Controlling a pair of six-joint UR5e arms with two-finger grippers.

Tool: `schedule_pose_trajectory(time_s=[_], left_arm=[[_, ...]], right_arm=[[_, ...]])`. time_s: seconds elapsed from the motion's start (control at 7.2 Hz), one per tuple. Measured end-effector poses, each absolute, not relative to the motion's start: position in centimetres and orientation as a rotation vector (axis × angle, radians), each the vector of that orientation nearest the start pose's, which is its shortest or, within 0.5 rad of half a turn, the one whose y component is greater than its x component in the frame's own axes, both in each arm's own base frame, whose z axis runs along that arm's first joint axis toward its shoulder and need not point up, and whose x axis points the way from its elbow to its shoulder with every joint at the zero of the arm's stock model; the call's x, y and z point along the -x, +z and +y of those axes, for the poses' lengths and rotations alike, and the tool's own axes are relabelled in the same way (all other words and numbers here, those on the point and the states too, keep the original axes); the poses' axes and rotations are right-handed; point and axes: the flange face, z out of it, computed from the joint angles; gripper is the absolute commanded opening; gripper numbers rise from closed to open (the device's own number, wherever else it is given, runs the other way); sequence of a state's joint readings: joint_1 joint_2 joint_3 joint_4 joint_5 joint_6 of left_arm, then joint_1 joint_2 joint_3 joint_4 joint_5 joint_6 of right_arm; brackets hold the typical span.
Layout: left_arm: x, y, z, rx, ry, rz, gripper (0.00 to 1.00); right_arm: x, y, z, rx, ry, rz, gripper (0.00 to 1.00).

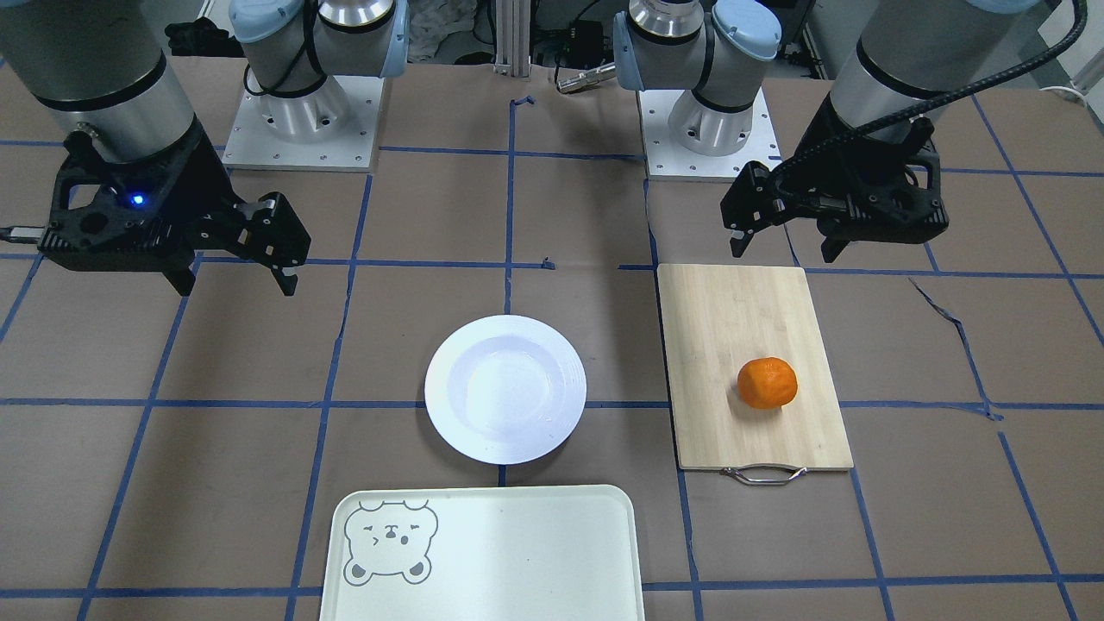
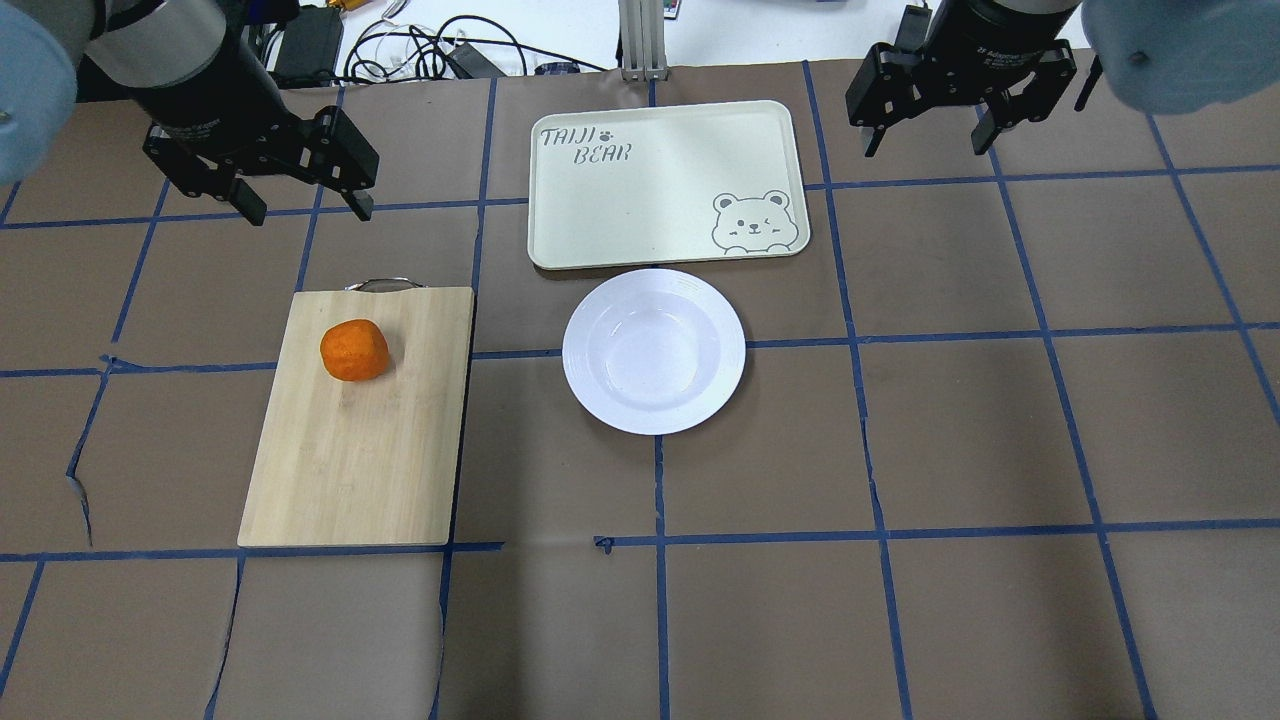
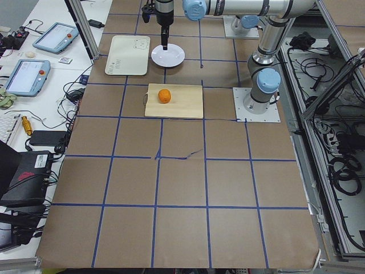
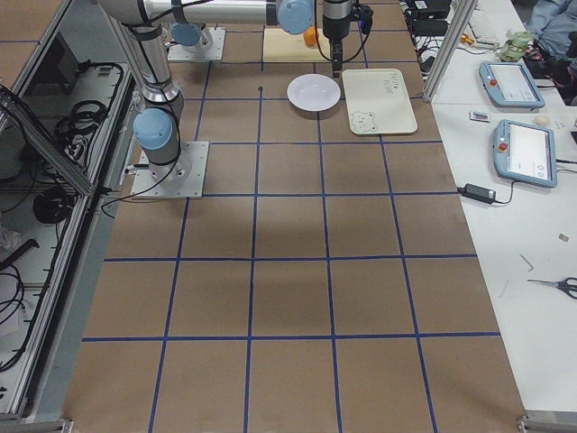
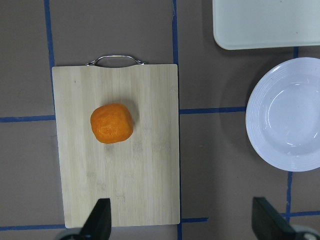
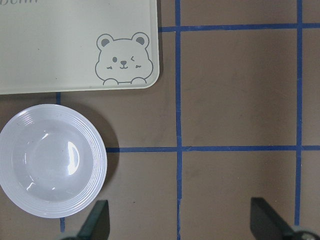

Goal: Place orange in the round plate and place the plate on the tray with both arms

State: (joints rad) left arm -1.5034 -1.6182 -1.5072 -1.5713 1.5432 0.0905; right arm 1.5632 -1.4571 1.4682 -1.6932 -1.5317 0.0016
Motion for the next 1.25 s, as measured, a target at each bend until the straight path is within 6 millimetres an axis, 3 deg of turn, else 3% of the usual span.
schedule_pose_trajectory(time_s=[0.97,1.25], left_arm=[[10.0,48.6,-51.9,-0.03,0.006,3.166,1.0],[9.4,46.8,-52.7,-0.005,0.057,3.171,1.0]], right_arm=[[-13.3,48.7,-55.1,0.003,-0.163,3.102,1.0],[-13.3,48.5,-55.1,0.003,-0.163,3.101,1.0]])
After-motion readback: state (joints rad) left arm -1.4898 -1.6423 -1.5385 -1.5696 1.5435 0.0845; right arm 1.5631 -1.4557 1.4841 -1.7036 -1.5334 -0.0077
